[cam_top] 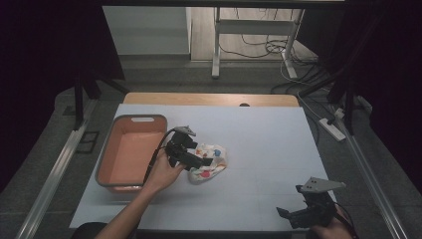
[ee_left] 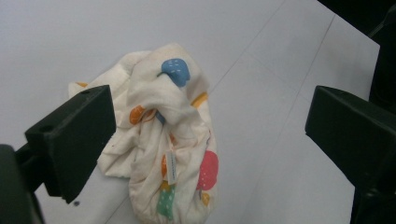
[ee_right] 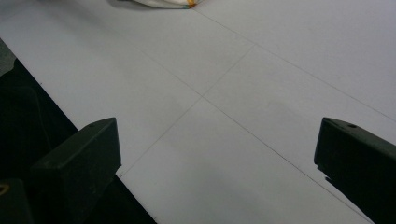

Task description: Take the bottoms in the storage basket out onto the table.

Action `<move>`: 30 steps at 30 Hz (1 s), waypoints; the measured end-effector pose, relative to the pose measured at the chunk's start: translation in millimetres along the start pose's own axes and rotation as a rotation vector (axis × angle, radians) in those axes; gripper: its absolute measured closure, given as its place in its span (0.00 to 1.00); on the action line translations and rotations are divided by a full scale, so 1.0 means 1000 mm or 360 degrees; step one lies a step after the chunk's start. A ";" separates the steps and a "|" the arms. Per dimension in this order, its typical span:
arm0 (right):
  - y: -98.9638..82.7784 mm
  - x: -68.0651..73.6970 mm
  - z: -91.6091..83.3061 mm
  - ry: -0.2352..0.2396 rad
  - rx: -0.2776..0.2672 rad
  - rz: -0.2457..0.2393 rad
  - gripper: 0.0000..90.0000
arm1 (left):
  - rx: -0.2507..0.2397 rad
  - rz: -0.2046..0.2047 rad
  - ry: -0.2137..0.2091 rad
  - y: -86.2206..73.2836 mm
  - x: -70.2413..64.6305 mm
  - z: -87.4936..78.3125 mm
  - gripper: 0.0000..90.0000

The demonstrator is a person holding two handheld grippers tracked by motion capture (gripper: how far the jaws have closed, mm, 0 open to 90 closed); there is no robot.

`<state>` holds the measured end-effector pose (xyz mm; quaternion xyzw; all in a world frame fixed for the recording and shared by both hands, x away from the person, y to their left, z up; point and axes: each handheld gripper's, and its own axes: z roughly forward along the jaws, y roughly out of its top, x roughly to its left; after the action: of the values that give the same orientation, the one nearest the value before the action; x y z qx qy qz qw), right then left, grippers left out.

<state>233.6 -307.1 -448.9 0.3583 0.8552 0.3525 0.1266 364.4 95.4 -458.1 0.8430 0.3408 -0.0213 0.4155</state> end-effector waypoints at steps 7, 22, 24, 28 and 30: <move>0.000 0.000 0.000 -0.0001 -0.0001 0.0001 0.01 | -0.0010 0.0013 -0.0014 -0.003 -0.001 -0.007 0.03; 0.000 -0.001 -0.001 -0.0004 -0.0024 0.0022 0.01 | -0.0065 0.0001 -0.0006 -0.011 -0.003 -0.018 0.03; 0.000 -0.001 -0.001 -0.0004 -0.0024 0.0020 0.01 | -0.0068 0.0003 -0.0003 -0.011 -0.003 -0.019 0.03; 0.000 -0.001 -0.002 -0.0003 -0.0026 0.0020 0.01 | -0.0077 -0.0002 -0.0007 -0.013 -0.005 -0.021 0.03; 0.000 -0.001 -0.002 -0.0003 -0.0027 0.0020 0.01 | -0.0076 0.0003 -0.0006 -0.014 -0.005 -0.022 0.03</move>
<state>233.1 -308.6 -448.1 0.3629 0.8498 0.3600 0.1282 346.5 114.4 -451.4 0.8331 0.3397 -0.0144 0.4363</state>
